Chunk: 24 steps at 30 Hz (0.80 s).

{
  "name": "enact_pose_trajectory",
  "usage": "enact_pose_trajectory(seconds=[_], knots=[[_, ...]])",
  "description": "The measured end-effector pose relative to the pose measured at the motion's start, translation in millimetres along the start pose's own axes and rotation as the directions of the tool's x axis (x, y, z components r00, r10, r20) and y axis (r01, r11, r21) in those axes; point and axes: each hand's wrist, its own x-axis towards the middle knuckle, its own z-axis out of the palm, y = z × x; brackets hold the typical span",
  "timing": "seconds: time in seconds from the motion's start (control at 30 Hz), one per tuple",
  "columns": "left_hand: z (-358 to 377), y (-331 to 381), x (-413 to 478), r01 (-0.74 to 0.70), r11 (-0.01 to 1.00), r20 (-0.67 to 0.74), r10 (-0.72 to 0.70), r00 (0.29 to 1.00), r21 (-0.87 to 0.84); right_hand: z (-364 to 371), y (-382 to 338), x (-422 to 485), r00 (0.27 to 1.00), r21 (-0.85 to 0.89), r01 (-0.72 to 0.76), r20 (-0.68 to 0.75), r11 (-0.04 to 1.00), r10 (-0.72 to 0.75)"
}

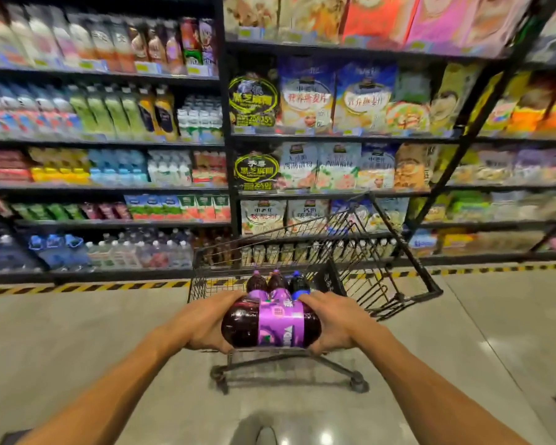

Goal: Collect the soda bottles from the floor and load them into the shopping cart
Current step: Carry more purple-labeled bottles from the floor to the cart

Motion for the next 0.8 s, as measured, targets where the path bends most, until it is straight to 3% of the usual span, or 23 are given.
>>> enact_pose_trajectory(seconds=[0.5, 0.67, 0.8], knots=[[-47.2, -114.6, 125.1, 0.01, 0.999, 0.122, -0.016, 0.992, 0.042, -1.1, 42.8, 170.4, 0.996, 0.098, -0.028, 0.085, 0.995, 0.02], [-58.4, -176.8, 168.9, -0.054, 0.998, 0.235, 0.044, 0.971, 0.039, 24.9, 28.4, 224.0, 0.986, 0.188, -0.144, 0.105, 0.971, 0.126], [-74.1, -228.5, 216.7, -0.166, 0.984, 0.348, 0.131, 0.928, 0.07, 43.8, 1.5, 256.3, 0.951, 0.298, -0.309, 0.102, 0.903, 0.291]])
